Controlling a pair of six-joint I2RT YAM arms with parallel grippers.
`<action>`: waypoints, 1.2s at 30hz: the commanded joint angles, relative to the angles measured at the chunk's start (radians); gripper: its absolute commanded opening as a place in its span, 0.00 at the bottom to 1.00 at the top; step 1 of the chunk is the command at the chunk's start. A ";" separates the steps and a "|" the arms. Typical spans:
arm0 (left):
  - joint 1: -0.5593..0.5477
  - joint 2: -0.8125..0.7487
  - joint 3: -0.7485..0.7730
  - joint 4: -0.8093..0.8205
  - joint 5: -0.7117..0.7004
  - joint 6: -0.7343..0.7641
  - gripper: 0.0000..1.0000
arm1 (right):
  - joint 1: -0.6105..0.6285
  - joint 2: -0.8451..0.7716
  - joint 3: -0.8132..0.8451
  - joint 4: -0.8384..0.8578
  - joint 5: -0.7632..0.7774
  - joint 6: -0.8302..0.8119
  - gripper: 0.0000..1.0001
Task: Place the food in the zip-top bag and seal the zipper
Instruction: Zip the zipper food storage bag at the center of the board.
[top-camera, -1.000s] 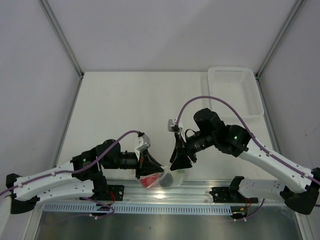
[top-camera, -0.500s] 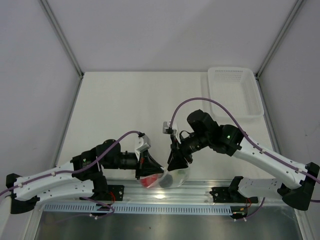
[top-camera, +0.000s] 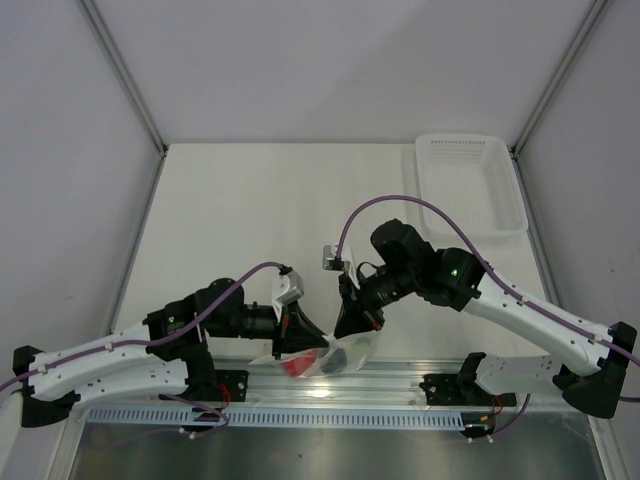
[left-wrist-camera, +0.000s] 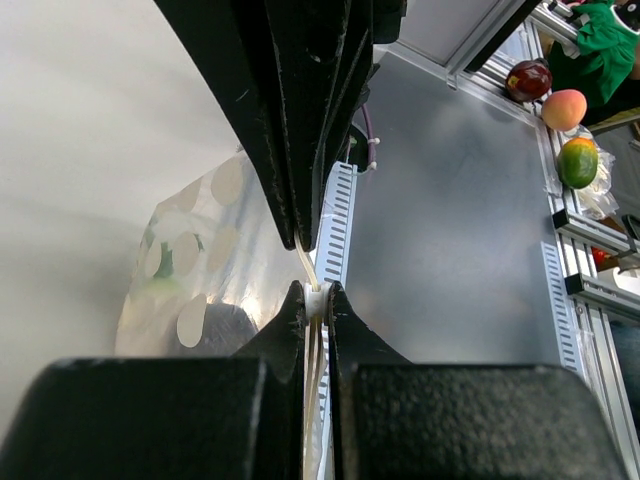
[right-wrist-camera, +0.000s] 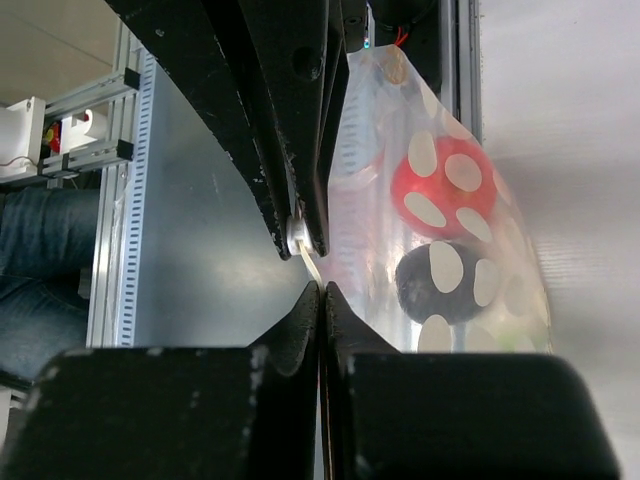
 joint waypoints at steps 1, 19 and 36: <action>0.000 -0.007 0.038 0.026 0.011 0.015 0.01 | 0.003 0.000 0.038 -0.007 0.006 -0.017 0.00; 0.000 -0.076 0.008 -0.040 -0.069 0.001 0.01 | -0.100 -0.242 -0.071 0.078 0.390 0.123 0.00; 0.000 -0.156 -0.015 -0.140 -0.138 -0.029 0.01 | -0.124 -0.403 -0.126 -0.012 0.516 0.158 0.00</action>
